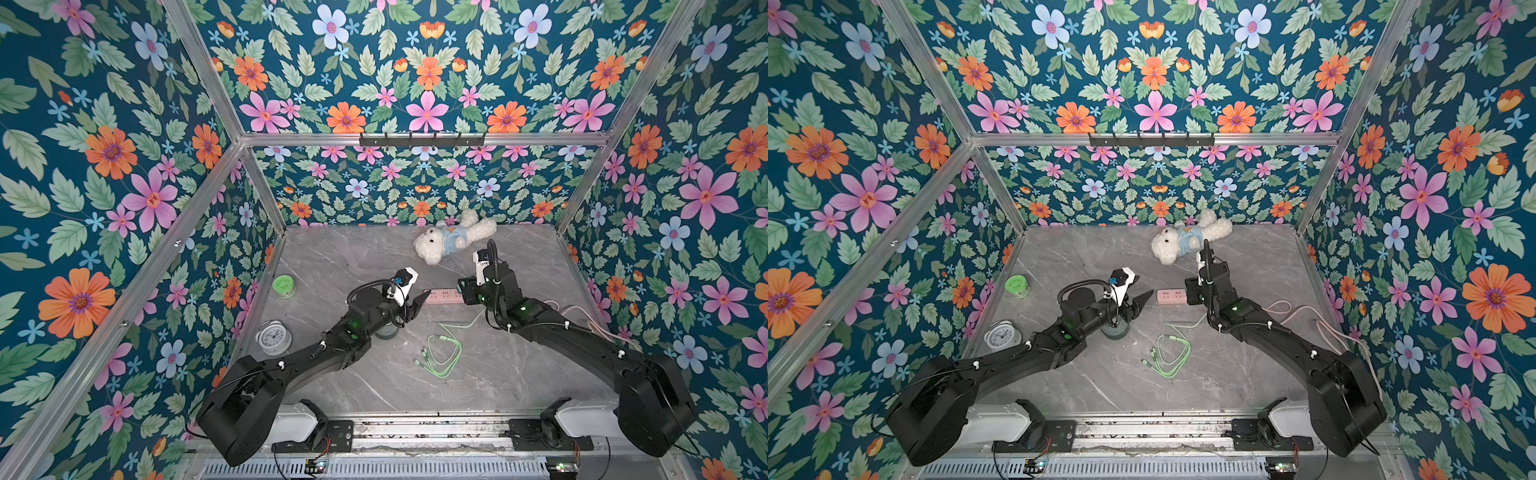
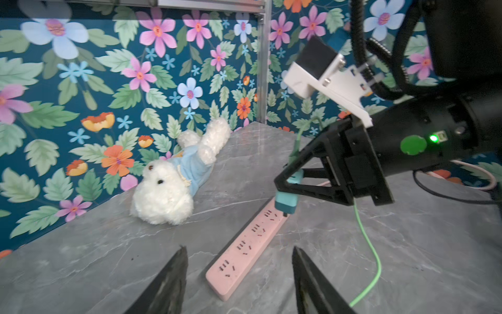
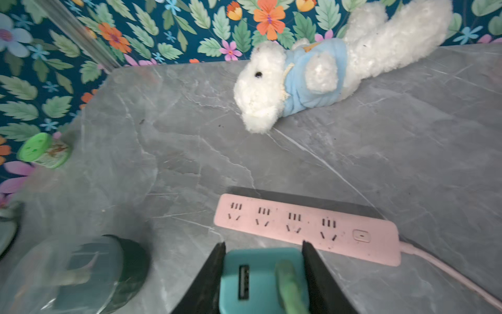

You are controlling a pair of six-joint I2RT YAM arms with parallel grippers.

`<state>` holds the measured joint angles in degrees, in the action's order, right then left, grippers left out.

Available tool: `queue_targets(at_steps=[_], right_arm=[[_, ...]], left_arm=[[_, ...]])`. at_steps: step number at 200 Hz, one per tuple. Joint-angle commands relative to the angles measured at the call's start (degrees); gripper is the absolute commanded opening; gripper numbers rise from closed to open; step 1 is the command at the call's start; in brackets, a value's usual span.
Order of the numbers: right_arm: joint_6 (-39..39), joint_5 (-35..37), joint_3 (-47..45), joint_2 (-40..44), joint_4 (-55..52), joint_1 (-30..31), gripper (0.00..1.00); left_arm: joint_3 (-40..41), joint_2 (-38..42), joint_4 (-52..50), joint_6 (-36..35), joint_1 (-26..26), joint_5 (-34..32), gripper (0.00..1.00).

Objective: Charge the cordless meat grinders
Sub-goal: Insert the plug into the socket.

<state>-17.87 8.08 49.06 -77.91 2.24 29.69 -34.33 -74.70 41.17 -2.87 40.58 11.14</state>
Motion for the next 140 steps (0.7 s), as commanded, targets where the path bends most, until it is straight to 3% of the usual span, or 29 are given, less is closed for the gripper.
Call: queue_targets(at_steps=[1,67,140], right_arm=[[0.8,3.9,0.1,-2.6,3.9,-1.6,0.21],[0.6,5.4,0.2,-14.3,13.4,-4.1,0.21],[0.3,5.3,1.5,-16.6,12.2,-5.4,0.20]], left_arm=[[0.5,0.3,0.5,1.7,-1.5,-2.4,0.63],[1.5,-2.3,3.5,4.1,-4.9,1.4,0.62],[0.9,-4.7,4.2,5.6,-6.7,3.7,0.62]])
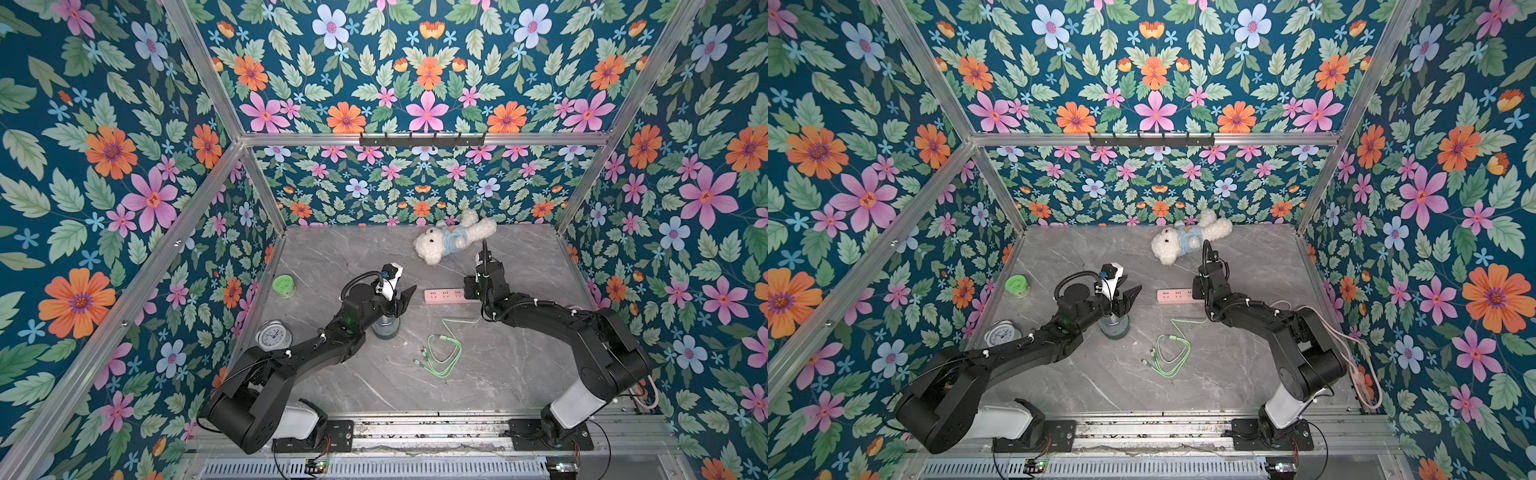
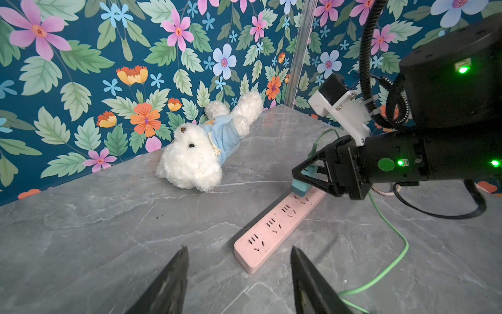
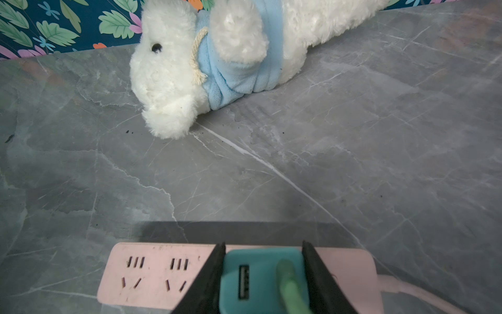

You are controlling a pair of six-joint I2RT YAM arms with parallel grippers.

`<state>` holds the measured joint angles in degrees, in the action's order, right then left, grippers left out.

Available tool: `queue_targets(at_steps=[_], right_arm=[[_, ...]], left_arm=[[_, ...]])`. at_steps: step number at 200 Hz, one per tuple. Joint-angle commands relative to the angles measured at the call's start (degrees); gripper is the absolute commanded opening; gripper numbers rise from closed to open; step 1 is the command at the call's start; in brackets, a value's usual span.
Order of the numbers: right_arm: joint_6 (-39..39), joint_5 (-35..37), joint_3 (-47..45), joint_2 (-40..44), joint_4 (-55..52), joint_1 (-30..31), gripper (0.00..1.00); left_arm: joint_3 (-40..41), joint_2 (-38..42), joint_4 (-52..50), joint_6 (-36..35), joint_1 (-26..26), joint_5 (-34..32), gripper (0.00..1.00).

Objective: Charge the cordless meat grinders
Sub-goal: Insert the plug into the socket.

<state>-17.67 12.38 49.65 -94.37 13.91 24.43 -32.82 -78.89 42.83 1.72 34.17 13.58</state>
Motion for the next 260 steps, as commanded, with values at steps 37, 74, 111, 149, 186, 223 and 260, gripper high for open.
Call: queue_targets(at_steps=[37,74,111,149,186,223,260], right_arm=[[-0.4,1.4,-0.5,0.6,-0.2,-0.1,0.20],[0.5,2.1,-1.2,-2.5,1.7,-0.2,0.20],[1.0,1.9,-0.7,-3.5,2.3,-0.6,0.20],[1.4,1.5,-1.0,-2.7,0.7,-0.7,0.19],[1.7,1.5,-2.1,-1.2,-0.2,-0.7,0.18],[1.9,1.6,-3.0,-1.6,0.8,-0.7,0.18],[2.1,1.2,-3.8,-3.6,1.8,0.1,0.17]], left_arm=[[-1.0,-1.0,2.2,1.2,-0.4,1.2,0.61],[-1.1,-1.5,2.6,1.3,-0.4,1.7,0.61],[-1.3,-1.8,2.4,1.3,-0.5,1.7,0.61],[-1.4,-1.8,1.9,1.3,-0.5,1.5,0.61],[-1.7,-2.0,1.8,1.4,-0.5,1.6,0.60],[-2.1,-2.0,1.5,1.4,-0.5,1.7,0.60],[-2.0,-1.8,1.0,1.4,-0.5,1.5,0.60]])
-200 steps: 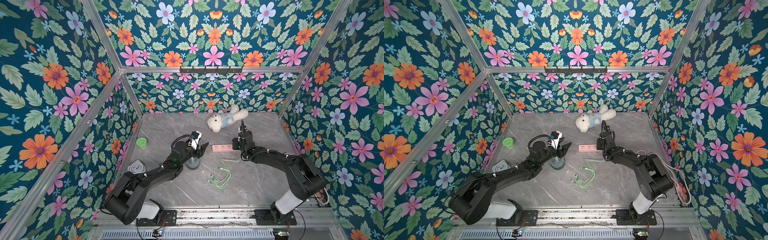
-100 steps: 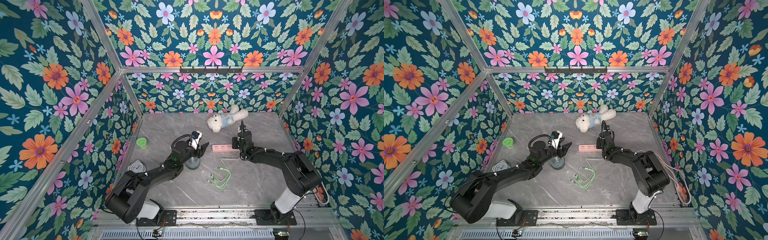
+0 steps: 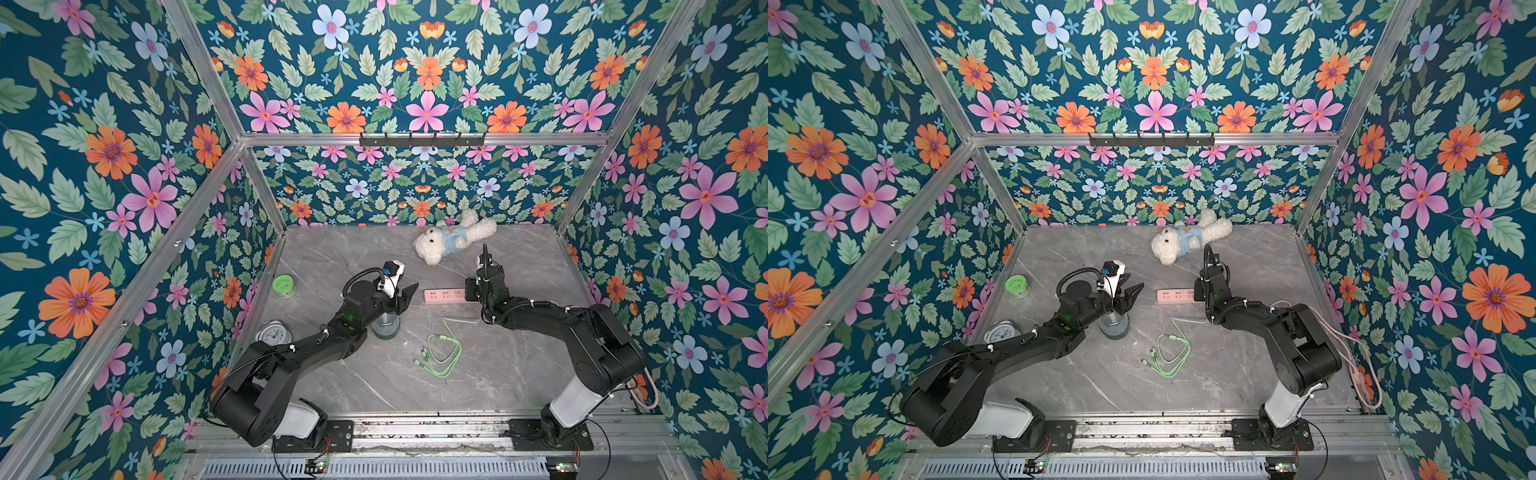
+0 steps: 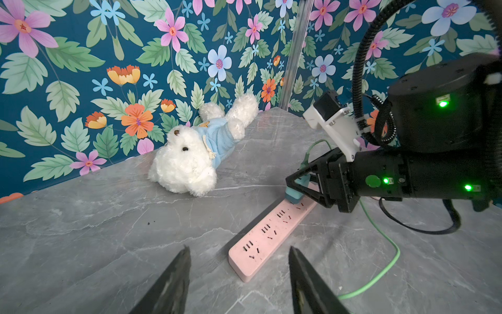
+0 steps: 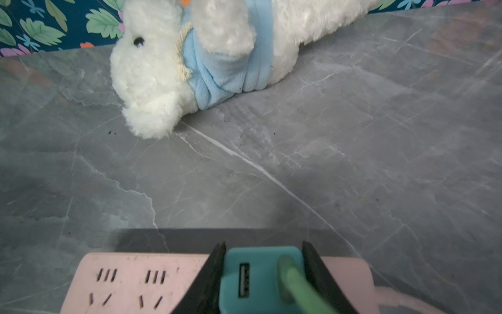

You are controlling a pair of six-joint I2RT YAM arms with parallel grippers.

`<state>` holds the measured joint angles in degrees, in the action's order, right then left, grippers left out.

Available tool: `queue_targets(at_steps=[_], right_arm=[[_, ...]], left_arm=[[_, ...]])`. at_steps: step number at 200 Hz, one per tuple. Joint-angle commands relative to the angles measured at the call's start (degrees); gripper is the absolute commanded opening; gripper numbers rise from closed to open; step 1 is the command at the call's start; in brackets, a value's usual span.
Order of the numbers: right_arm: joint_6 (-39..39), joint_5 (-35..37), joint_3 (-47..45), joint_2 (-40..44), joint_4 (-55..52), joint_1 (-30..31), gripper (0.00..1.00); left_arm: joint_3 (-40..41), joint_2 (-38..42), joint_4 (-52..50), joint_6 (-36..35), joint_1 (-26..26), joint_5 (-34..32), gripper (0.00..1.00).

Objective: Charge the cordless meat grinders
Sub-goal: Insert the plug into the socket.

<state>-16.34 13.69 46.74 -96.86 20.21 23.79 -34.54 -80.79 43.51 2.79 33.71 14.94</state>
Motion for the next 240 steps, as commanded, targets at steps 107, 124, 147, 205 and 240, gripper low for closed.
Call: queue_targets(at_steps=[107,124,147,205,240], right_arm=[[-4.0,1.8,-6.0,-3.1,-11.1,5.0,0.13],[-6.0,-0.6,-7.4,-2.4,-10.1,4.3,0.14],[-6.4,-1.3,-5.8,-3.7,-12.7,3.8,0.15],[-5.0,-2.4,-5.4,0.7,-12.6,4.1,0.26],[-4.2,-4.3,-2.0,6.3,-15.8,4.1,0.47]], left_arm=[[-0.8,0.3,-0.7,-0.8,-0.1,-0.2,0.60],[-0.7,0.8,-1.1,-0.6,-0.1,-0.2,0.60],[-1.1,1.0,-2.2,-0.8,-0.1,-0.5,0.60],[-1.2,2.4,-3.7,-0.2,-0.1,-1.6,0.60],[-1.0,3.5,-5.0,-2.1,-0.1,-3.2,0.63]])
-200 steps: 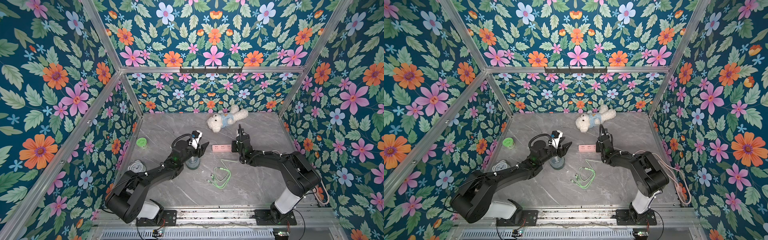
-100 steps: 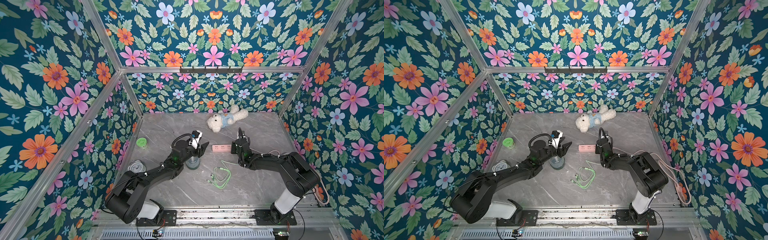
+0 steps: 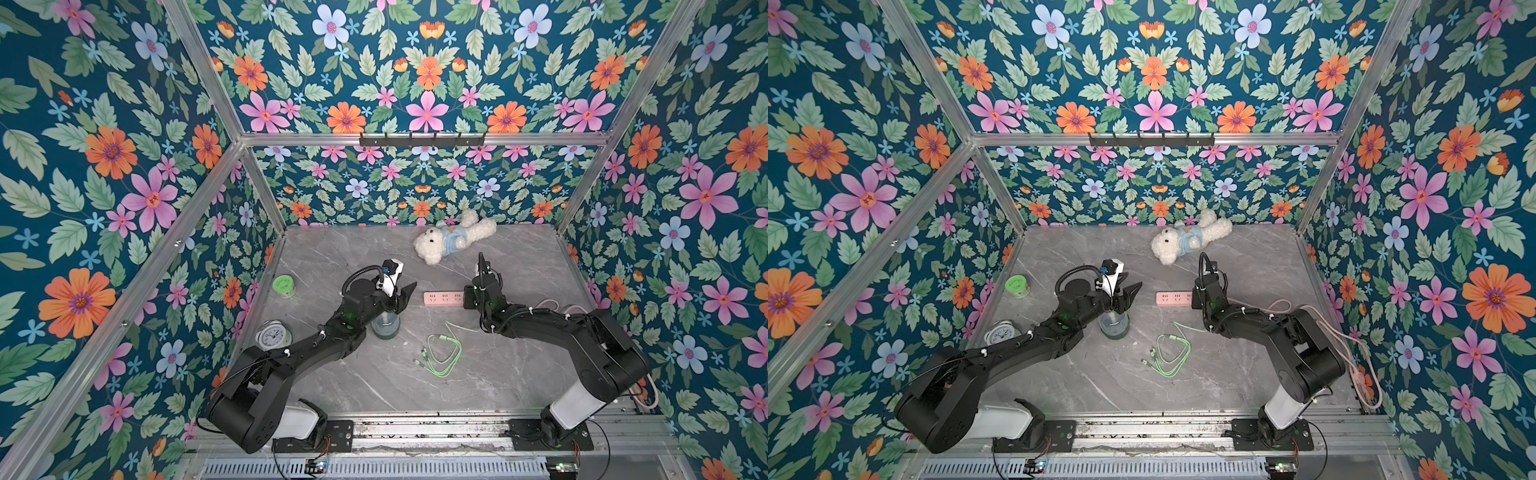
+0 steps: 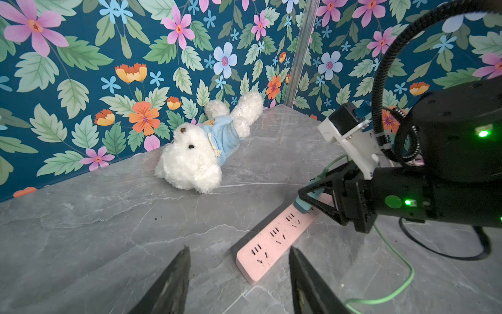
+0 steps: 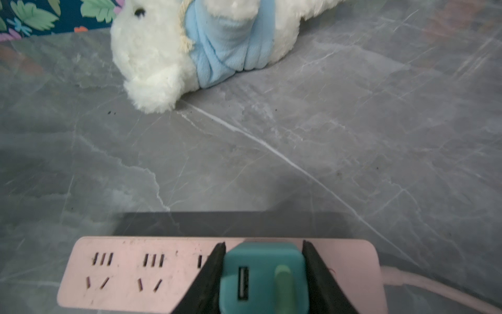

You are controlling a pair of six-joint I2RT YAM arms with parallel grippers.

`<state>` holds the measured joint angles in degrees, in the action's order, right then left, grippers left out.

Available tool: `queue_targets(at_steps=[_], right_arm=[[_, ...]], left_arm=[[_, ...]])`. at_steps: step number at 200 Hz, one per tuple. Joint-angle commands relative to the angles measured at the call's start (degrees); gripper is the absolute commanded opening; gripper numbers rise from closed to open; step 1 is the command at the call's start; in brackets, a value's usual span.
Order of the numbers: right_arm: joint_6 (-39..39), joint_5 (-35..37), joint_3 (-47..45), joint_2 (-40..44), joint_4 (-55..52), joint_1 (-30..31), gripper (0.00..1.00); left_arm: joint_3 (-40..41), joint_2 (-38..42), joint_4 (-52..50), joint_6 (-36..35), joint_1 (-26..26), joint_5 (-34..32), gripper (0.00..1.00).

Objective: Charge the cordless meat grinders
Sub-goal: Insert the plug into the socket.

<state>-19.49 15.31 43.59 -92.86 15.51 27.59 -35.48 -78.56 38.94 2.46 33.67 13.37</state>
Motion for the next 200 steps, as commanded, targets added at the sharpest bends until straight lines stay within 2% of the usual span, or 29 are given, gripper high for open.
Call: queue_targets(at_steps=[1,22,58,103,126,170,200], right_arm=[[-1.1,-6.0,1.2,2.5,-11.2,0.4,0.47],[-0.9,-7.0,2.5,4.1,-12.5,0.4,0.61],[-0.1,-8.3,3.4,6.9,-14.3,0.4,0.70],[1.6,-14.5,4.6,12.6,-18.4,0.4,0.71],[3.0,-20.4,3.7,15.6,-16.3,0.0,0.71],[7.3,-27.0,4.0,18.7,-15.5,0.1,0.70],[10.1,-30.8,2.4,22.0,-14.1,2.5,0.70]], left_arm=[[0.0,1.3,-0.5,-1.9,0.0,-1.7,0.63],[-0.4,2.2,-3.3,-2.4,-0.1,-3.5,0.66],[-1.5,3.0,-6.7,-1.8,-0.1,-6.1,0.70],[-1.9,5.0,-12.2,0.7,-0.3,-10.0,0.75],[-0.9,6.7,-13.4,3.0,-1.1,-9.6,0.76],[0.9,11.0,-18.4,5.9,-1.7,-11.0,0.76],[2.9,14.4,-22.8,7.6,-1.7,-11.7,0.77]])
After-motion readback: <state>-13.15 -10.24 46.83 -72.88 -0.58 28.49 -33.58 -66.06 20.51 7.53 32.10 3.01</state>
